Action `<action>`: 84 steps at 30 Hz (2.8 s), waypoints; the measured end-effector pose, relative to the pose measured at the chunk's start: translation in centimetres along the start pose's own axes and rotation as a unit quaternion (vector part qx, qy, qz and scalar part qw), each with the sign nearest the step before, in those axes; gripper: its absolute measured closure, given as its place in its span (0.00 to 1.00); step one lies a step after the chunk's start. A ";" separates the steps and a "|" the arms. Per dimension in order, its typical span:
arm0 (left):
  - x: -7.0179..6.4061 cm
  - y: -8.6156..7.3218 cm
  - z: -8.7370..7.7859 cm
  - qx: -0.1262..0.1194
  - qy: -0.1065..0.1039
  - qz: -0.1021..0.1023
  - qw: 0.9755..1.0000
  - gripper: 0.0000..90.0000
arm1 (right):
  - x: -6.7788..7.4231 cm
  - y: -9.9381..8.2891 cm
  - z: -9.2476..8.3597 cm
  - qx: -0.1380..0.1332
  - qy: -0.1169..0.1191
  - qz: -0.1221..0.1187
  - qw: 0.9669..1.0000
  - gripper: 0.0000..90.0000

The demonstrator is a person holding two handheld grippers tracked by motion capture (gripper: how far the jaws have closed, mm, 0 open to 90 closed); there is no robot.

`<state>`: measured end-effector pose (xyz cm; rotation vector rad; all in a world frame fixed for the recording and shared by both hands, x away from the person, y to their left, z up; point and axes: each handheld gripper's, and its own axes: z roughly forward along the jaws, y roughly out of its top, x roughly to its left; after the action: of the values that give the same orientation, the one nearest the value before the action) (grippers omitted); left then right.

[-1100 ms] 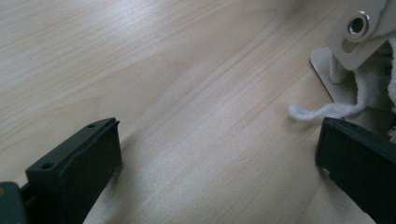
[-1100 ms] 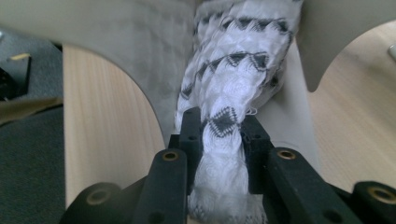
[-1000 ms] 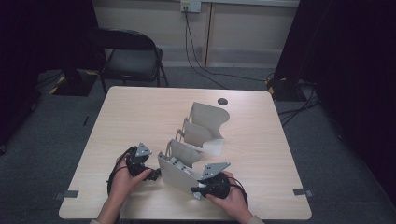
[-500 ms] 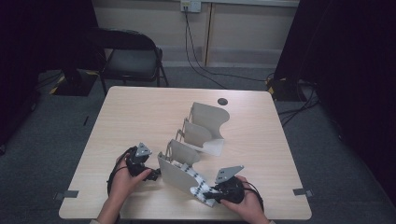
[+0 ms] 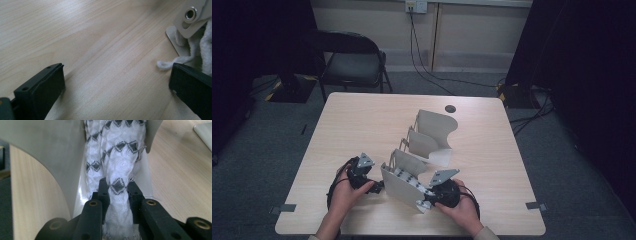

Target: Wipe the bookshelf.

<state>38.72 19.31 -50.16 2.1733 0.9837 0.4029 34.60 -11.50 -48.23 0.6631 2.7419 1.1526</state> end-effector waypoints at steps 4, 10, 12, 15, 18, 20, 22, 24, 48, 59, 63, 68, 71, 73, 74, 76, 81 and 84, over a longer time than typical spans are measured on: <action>0.0 0.0 0.0 0.000 0.000 0.001 1.000 0.00 | 0.4 -0.4 -0.6 0.012 -0.005 -0.017 1.000 0.87; 0.0 0.0 0.0 0.000 0.001 0.000 1.000 0.00 | 0.2 -2.5 -2.5 0.011 0.006 0.001 1.000 0.87; 0.0 0.0 0.0 0.000 0.001 -0.001 1.000 0.00 | 0.2 -2.7 -2.9 0.013 0.005 0.006 1.000 0.86; -0.1 0.0 0.0 0.000 0.001 -0.002 1.000 0.00 | 0.1 -2.9 -3.0 0.001 0.006 0.016 1.000 0.74; -0.1 0.0 0.0 0.000 0.002 -0.002 1.000 0.00 | -0.1 -2.5 -2.7 -0.016 -0.004 0.021 1.000 0.62; -0.1 0.0 0.0 -0.001 0.001 -0.003 1.000 0.00 | -0.2 -2.2 -2.3 -0.023 -0.009 0.016 1.000 0.55; -0.1 0.0 0.0 0.001 0.001 -0.001 1.000 0.00 | -0.3 -2.1 -1.9 -0.019 -0.011 0.011 1.000 0.55; -0.1 0.0 0.0 0.001 0.001 0.000 1.000 0.00 | -0.3 -2.2 -1.3 -0.019 -0.008 0.012 1.000 0.57; 0.0 0.0 0.0 0.001 0.001 0.001 1.000 0.00 | 0.0 3.1 -7.6 -0.123 0.003 -0.009 0.992 0.90; 0.0 0.1 0.0 0.001 0.001 0.002 1.000 0.00 | -0.8 2.5 -4.8 -0.069 -0.006 0.025 0.997 0.90; 0.0 0.1 0.0 0.001 0.001 0.002 1.000 0.00 | -0.8 1.5 -3.4 -0.050 -0.008 0.031 0.998 0.90; 0.0 0.1 0.0 0.001 0.001 0.002 1.000 0.00 | -0.8 0.6 -2.3 -0.036 -0.009 0.036 0.999 0.90; 0.0 0.1 0.0 0.001 0.001 0.002 1.000 0.00 | -0.9 0.3 -2.0 -0.036 -0.005 0.039 0.999 0.90; 0.0 0.1 0.0 0.001 0.001 0.002 1.000 0.00 | -0.9 0.0 -1.8 -0.033 -0.004 0.040 0.999 0.90; 0.0 0.1 0.0 0.001 0.001 0.002 1.000 0.00 | -0.9 -0.1 -1.7 -0.031 -0.004 0.040 0.999 0.90; 0.0 0.1 0.0 0.001 0.001 0.002 1.000 0.00 | -0.8 -0.3 -1.4 -0.026 -0.003 0.038 0.999 0.90; 0.0 0.1 0.0 0.001 0.001 0.002 1.000 0.00 | -0.5 -0.8 -1.1 -0.019 0.001 0.032 0.999 0.90; 0.0 0.1 0.0 0.001 0.001 0.002 1.000 0.00 | -0.2 -0.9 -1.1 -0.016 0.004 0.029 0.999 0.89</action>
<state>38.75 19.25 -50.14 2.1779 0.9804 0.4056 34.20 -12.89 -48.05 0.7398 2.7216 1.2109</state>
